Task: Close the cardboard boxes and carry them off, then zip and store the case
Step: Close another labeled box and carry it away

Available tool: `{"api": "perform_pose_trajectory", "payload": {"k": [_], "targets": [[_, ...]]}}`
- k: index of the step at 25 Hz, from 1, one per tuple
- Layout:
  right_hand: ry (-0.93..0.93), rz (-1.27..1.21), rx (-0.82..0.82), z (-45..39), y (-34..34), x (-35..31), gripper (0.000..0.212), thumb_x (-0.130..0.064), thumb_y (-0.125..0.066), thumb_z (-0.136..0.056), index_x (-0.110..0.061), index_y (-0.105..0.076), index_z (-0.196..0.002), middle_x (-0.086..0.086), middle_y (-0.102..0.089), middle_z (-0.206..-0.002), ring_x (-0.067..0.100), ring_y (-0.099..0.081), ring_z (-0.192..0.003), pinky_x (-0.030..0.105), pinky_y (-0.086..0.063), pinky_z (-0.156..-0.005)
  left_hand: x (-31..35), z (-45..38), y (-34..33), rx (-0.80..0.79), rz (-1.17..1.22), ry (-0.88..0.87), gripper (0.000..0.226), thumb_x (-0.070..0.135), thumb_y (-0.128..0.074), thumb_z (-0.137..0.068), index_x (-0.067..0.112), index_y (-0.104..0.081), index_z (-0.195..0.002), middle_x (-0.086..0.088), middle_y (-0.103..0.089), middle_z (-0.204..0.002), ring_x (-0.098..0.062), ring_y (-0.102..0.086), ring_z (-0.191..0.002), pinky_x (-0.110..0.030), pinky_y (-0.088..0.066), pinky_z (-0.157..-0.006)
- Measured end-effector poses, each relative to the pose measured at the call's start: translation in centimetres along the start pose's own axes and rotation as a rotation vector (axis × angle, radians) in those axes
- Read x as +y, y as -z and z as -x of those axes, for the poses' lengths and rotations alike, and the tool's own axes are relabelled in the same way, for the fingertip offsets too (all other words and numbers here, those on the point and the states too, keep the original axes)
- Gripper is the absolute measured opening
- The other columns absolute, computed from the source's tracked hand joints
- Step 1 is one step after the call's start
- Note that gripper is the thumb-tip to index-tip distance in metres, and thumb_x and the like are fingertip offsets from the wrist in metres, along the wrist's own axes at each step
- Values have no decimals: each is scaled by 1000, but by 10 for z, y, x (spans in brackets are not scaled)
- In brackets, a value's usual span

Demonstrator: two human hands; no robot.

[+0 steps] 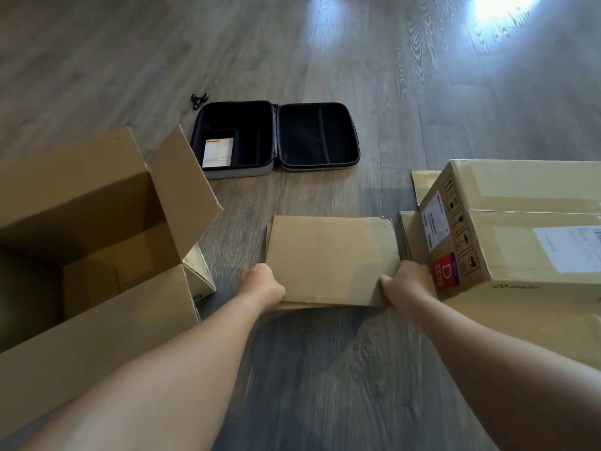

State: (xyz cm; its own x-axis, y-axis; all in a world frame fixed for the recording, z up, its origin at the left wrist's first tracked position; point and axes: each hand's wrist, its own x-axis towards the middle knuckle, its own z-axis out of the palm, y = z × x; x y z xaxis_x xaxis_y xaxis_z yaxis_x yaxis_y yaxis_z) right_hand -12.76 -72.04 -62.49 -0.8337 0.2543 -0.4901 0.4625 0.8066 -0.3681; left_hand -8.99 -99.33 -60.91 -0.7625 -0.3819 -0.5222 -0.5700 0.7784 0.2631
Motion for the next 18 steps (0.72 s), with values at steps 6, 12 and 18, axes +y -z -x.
{"api": "perform_pose_trajectory", "payload": {"k": [6,12,18], "targets": [[299,64,109,12,40,-17,49,-35,-58,-97,-33,-45,-144,11,-62,-116,31,-62,-99,42,-56,-83,42,8,37,173,75,-131,13,6,-57,-78,5,-49,-88,-21,-57,-115,-30,-49,-89,-30,-40,-70],[373,-23,299,18,96,-49,55,-32,-58,-95,-26,-50,-149,19,-60,-121,37,-59,-110,40,-50,-92,80,25,88,320,173,-217,14,6,-56,-76,8,-43,-79,-16,-54,-111,-23,-43,-78,-27,-31,-56],[497,-70,392,36,131,-85,50,-40,-56,-97,-34,-51,-146,19,-54,-133,37,-54,-120,43,-45,-103,88,39,153,424,298,-257,15,9,-55,-75,5,-43,-82,-25,-58,-112,-32,-51,-78,-30,-32,-55]]}}
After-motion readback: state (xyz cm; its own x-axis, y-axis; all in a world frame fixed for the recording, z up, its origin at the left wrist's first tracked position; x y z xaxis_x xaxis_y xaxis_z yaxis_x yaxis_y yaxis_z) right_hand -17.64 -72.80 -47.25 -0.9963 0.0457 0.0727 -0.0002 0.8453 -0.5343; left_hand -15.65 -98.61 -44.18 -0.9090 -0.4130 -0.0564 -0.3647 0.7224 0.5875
